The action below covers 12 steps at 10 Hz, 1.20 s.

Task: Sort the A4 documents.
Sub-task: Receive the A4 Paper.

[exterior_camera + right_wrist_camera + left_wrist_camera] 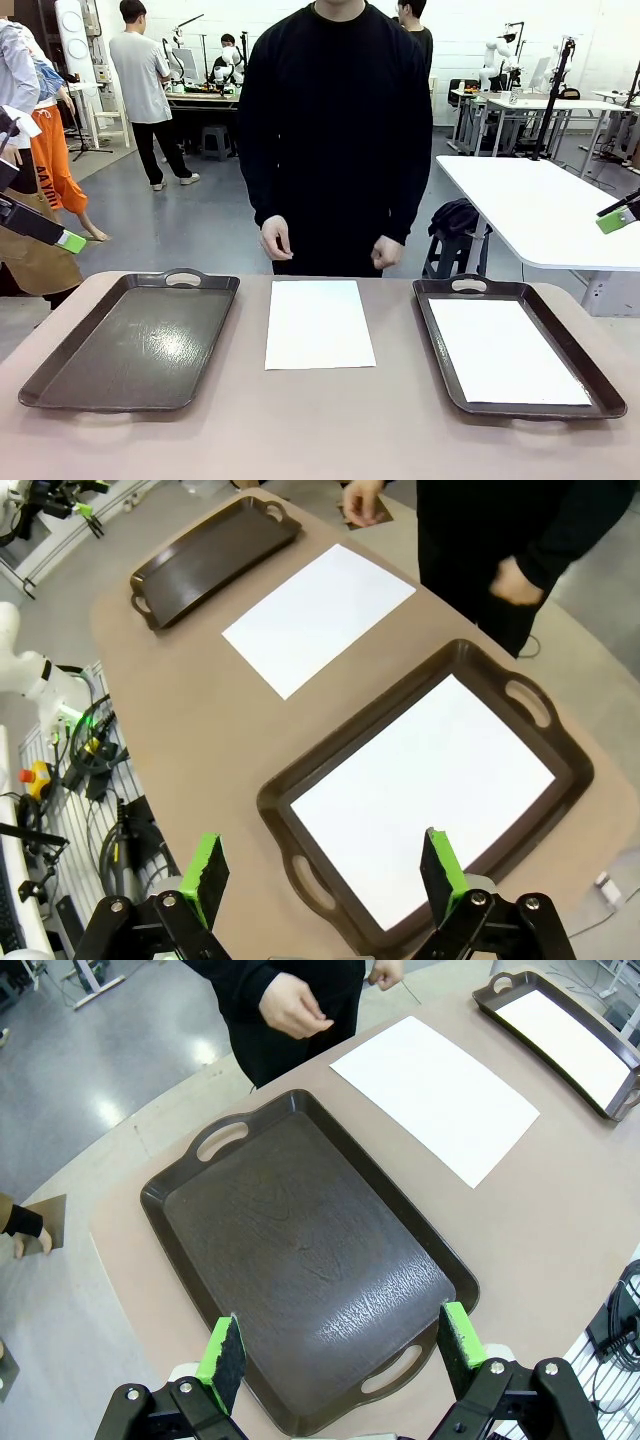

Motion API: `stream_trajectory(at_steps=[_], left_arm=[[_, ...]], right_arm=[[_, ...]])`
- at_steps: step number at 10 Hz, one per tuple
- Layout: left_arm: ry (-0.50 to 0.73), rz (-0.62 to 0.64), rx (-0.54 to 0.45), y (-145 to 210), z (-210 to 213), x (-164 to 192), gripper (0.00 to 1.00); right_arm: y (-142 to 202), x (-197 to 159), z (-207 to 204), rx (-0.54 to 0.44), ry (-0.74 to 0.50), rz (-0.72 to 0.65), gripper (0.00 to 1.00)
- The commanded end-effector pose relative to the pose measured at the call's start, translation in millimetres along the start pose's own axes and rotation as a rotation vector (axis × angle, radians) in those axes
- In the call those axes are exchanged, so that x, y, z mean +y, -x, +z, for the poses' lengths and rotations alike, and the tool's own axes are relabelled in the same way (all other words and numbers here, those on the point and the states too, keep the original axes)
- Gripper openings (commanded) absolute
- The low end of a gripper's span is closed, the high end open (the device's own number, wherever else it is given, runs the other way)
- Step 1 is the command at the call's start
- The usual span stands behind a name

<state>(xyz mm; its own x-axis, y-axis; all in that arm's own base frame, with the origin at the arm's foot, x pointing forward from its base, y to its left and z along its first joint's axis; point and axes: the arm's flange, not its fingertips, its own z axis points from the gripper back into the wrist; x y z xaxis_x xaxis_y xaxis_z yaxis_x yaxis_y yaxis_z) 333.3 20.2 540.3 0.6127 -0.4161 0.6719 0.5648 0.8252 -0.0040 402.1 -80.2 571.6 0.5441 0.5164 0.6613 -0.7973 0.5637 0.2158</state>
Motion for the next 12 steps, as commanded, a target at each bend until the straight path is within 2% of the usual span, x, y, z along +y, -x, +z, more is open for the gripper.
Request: stream_trajectory(at_steps=[1, 12], left_arm=[[0.001, -0.002, -0.003, 1.0, -0.1, 1.8, 1.00], [0.001, -0.002, -0.003, 1.0, -0.1, 1.8, 1.00]], right_arm=[[-1.0, 0.0, -0.5, 0.000, 0.004, 0.002, 1.00], [-1.0, 0.0, -0.5, 0.000, 0.004, 0.002, 1.00]])
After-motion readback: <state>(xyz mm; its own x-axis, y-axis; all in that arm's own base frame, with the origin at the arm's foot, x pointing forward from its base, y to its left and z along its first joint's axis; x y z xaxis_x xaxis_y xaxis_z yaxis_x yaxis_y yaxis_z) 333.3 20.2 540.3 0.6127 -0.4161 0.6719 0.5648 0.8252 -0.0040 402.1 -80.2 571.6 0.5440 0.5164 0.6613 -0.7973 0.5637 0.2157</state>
